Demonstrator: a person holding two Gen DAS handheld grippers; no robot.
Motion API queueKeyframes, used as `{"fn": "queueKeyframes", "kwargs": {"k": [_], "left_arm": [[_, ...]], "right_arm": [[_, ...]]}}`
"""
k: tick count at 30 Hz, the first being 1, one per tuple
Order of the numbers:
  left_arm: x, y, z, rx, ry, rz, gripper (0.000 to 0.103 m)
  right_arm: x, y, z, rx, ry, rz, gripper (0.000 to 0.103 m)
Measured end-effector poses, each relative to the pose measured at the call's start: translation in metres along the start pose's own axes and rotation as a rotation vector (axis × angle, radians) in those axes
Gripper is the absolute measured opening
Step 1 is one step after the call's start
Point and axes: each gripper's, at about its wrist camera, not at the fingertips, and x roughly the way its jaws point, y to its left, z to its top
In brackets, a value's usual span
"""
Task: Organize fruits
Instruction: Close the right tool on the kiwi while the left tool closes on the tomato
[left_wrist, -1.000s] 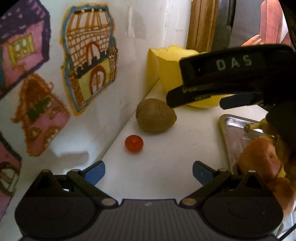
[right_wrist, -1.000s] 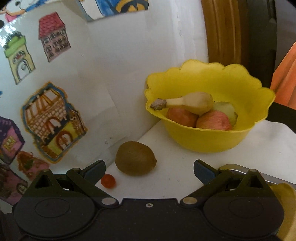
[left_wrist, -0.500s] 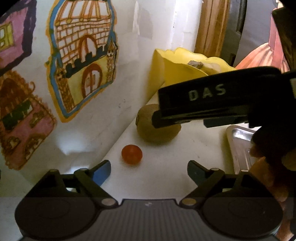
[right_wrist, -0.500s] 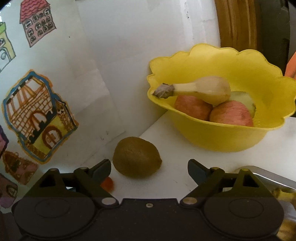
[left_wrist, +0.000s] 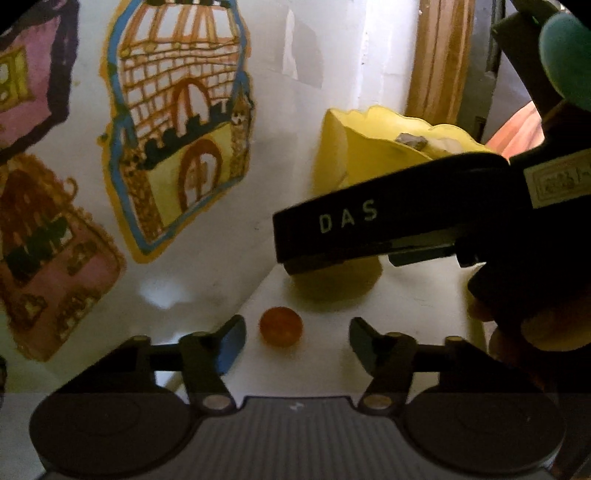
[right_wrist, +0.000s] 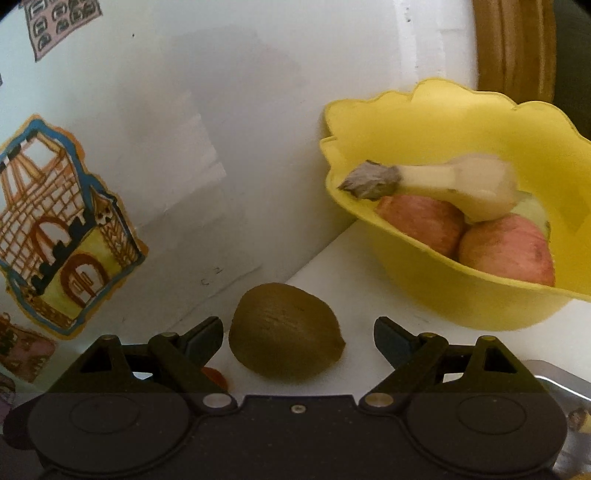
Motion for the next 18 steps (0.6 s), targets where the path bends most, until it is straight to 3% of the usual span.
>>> {"fn": "queueKeyframes", "kwargs": {"k": [3, 10, 14, 16, 18], "left_arm": [[-0.002, 0.002, 0.001, -0.011, -0.005, 0.015, 0.054], [-0.007, 0.005, -0.003, -0.009, -0.014, 0.024, 0.049], [-0.013, 0.008, -0.008, -0.009, -0.021, 0.021, 0.036], [-0.015, 0.009, -0.009, -0.012, -0.019, 0.013, 0.031], [-0.017, 0.01, -0.011, -0.014, -0.017, 0.007, 0.028]], "right_arm": [[0.007, 0.001, 0.003, -0.009, 0.008, -0.001, 0.086], [0.016, 0.0, 0.001, -0.01, 0.022, 0.0, 0.084], [0.014, -0.001, -0.003, -0.003, 0.005, -0.005, 0.082], [0.013, -0.001, -0.005, -0.013, -0.003, -0.006, 0.073], [0.011, 0.0, -0.008, -0.017, -0.006, 0.013, 0.07]]}}
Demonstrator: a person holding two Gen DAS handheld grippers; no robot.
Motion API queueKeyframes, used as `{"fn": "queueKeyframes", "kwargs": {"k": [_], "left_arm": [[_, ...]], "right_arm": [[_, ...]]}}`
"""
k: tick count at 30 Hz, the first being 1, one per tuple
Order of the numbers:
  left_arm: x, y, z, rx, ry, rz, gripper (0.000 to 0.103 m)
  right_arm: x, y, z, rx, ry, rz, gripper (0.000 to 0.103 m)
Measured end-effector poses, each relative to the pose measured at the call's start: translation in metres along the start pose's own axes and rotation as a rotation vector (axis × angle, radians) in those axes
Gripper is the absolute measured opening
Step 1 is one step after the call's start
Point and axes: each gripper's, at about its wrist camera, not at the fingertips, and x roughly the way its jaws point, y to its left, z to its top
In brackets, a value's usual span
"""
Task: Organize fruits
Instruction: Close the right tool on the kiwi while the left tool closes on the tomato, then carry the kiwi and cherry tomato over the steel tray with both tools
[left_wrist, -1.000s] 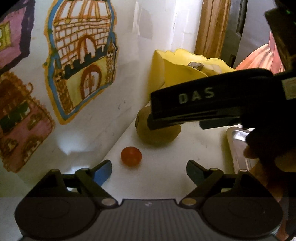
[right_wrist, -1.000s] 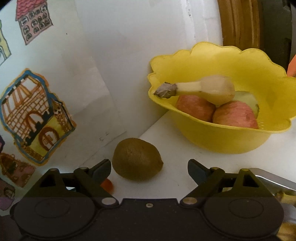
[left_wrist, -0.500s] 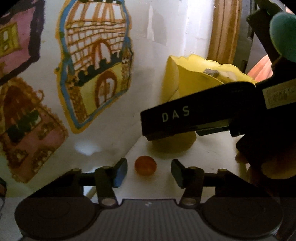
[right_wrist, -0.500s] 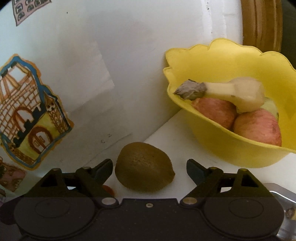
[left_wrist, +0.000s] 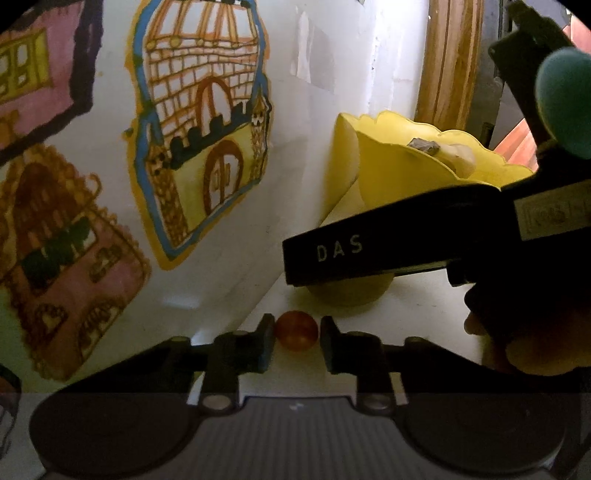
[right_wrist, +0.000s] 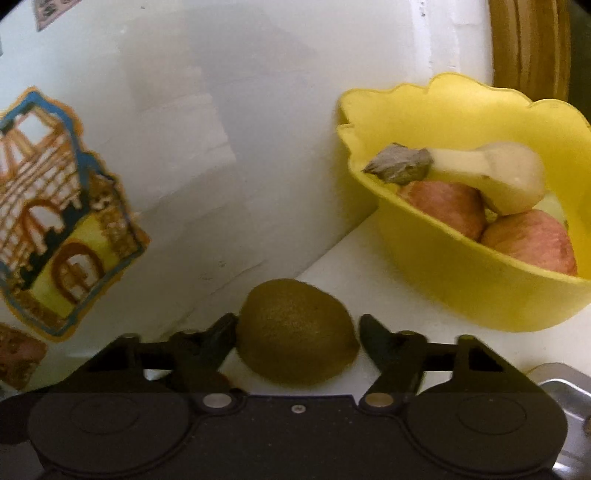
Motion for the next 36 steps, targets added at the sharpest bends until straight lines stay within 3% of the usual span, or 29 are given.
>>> {"fn": "queueKeyframes", "kwargs": {"k": [16, 36], "left_arm": [[-0.014, 0.004, -0.01, -0.012, 0.007, -0.016, 0.026], [-0.054, 0.02, -0.026, -0.019, 0.028, 0.013, 0.026]], "right_arm": [[-0.023, -0.006, -0.017, 0.021, 0.017, -0.032, 0.068], [-0.104, 0.052, -0.082, -0.005, 0.019, -0.039, 0.068]]}}
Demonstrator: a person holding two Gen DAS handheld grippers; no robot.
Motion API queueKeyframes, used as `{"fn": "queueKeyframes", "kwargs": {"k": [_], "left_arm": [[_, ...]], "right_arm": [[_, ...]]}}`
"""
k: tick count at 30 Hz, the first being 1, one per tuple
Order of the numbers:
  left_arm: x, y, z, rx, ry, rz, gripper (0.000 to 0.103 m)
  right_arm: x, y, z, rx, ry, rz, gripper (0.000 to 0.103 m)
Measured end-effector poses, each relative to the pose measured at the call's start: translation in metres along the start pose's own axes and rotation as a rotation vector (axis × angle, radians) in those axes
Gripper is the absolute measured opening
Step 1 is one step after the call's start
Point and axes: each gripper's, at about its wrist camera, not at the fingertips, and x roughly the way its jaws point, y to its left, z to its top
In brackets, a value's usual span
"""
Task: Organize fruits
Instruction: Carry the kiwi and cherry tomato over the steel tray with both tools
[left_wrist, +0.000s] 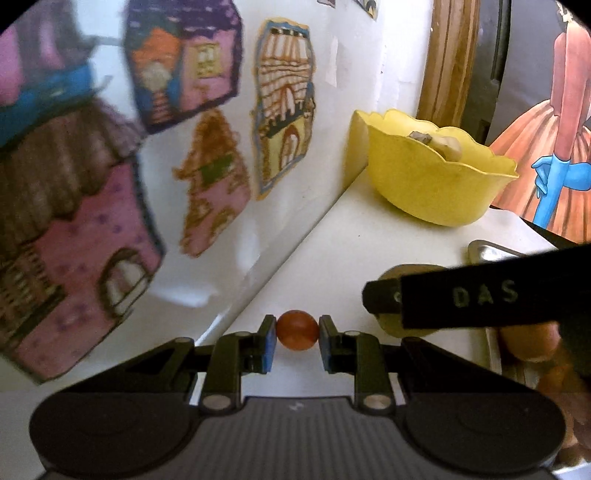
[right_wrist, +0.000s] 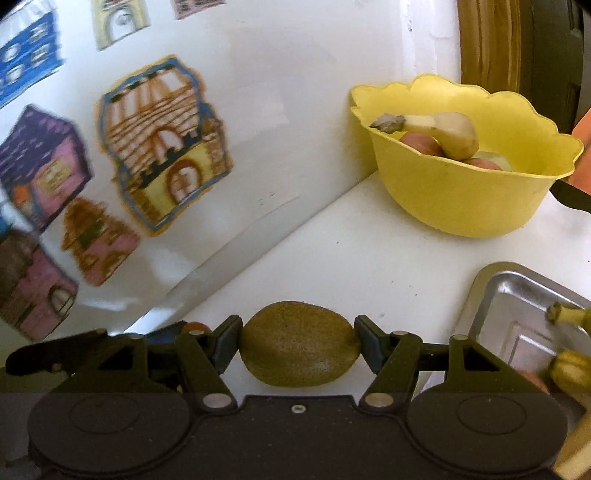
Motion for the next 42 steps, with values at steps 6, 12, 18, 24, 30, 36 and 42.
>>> {"fn": "queueKeyframes", "kwargs": {"k": [6, 12, 18, 24, 30, 36, 42], "left_arm": [[-0.01, 0.003, -0.005, 0.006, 0.003, 0.006, 0.026], [-0.026, 0.001, -0.017, 0.027, 0.006, -0.002, 0.026], [-0.046, 0.0, -0.031, 0.046, 0.018, -0.005, 0.026], [-0.069, 0.007, -0.049, 0.024, 0.027, 0.018, 0.026], [-0.091, 0.008, -0.063, 0.016, 0.018, 0.032, 0.026], [-0.104, -0.003, -0.071, 0.029, 0.024, 0.014, 0.026], [-0.112, -0.027, -0.074, 0.066, 0.041, -0.041, 0.026]], "right_arm": [[-0.033, 0.023, -0.026, -0.004, -0.019, -0.006, 0.068], [-0.072, 0.042, -0.061, -0.009, -0.044, -0.037, 0.068], [-0.1, 0.055, -0.087, -0.02, -0.065, -0.04, 0.068], [-0.123, 0.065, -0.106, -0.034, -0.077, -0.032, 0.068], [-0.138, 0.069, -0.119, -0.065, -0.088, -0.022, 0.068], [-0.155, 0.066, -0.134, -0.075, -0.082, -0.016, 0.068], [-0.173, 0.05, -0.154, -0.042, -0.074, -0.043, 0.068]]}}
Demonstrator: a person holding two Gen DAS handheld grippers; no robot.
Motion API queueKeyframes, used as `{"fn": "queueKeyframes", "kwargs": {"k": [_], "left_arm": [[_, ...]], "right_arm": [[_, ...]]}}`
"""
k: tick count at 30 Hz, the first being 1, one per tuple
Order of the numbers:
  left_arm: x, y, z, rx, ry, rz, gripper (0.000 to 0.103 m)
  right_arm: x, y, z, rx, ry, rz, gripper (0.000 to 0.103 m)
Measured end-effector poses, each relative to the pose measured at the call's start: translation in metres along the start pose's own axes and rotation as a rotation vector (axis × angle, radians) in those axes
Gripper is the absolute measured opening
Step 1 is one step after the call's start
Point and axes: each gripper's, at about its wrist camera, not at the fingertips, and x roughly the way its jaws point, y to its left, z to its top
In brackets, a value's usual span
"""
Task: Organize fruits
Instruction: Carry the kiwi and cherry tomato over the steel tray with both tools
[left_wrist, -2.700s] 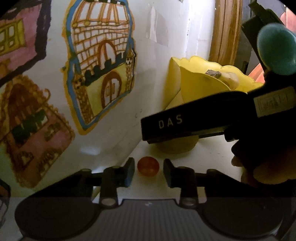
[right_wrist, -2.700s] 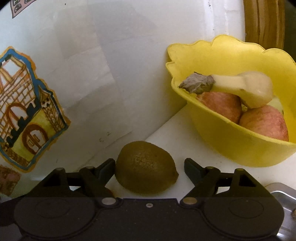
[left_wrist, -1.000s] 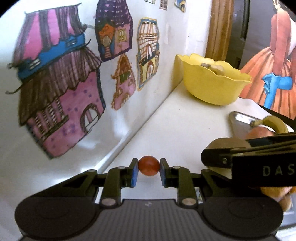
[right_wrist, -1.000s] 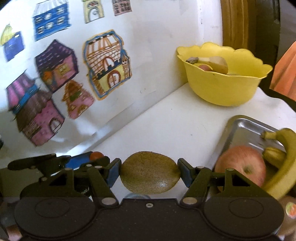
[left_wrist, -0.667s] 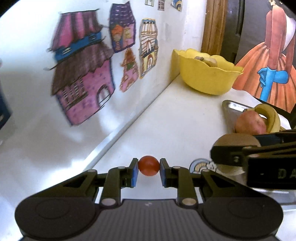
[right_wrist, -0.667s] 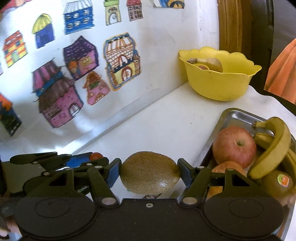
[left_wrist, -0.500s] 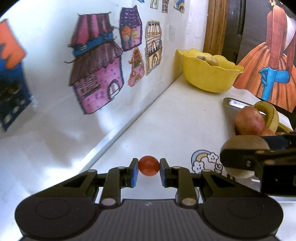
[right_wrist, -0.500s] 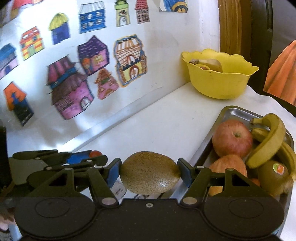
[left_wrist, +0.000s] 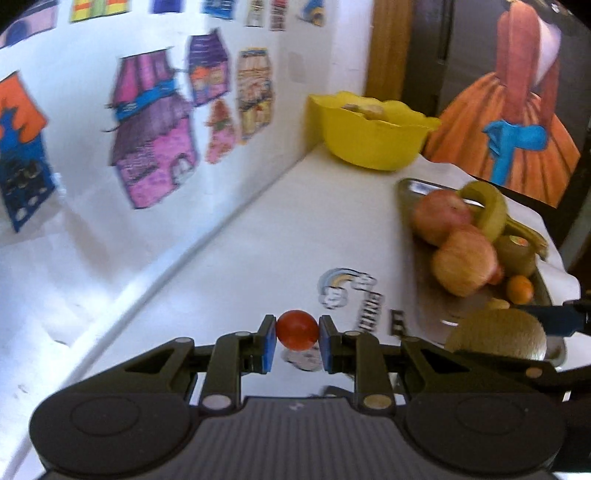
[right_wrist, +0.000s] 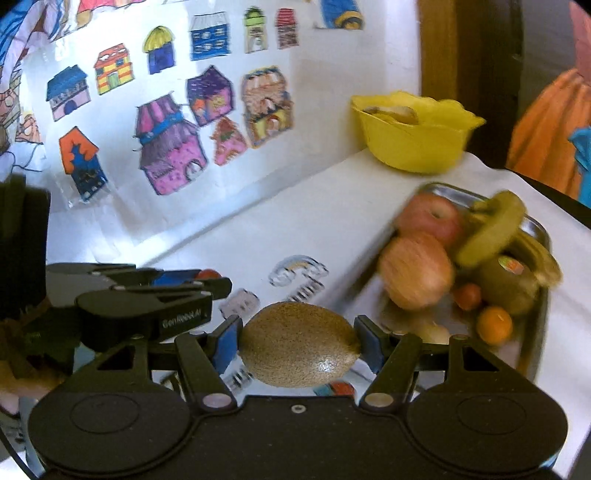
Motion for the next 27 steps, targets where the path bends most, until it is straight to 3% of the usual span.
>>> {"fn": "queueKeyframes", "kwargs": {"k": [8, 12, 21, 27], "left_arm": [[-0.004, -0.04, 0.0, 0.07, -0.002, -0.067, 0.026], [-0.008, -0.056, 0.015, 0.078, -0.025, -0.13, 0.026], [0.008, -0.09, 0.061, 0.144, -0.083, -0.22, 0.026], [0.023, -0.108, 0.071, 0.192, -0.083, -0.298, 0.026]], "right_arm": [[-0.029, -0.041, -0.025, 0.081, -0.007, -0.102, 0.068], [-0.041, -0.061, -0.029, 0.126, -0.027, -0.152, 0.068], [-0.049, -0.095, -0.01, 0.185, -0.11, -0.247, 0.068], [-0.044, -0.113, 0.006, 0.214, -0.141, -0.294, 0.068]]}}
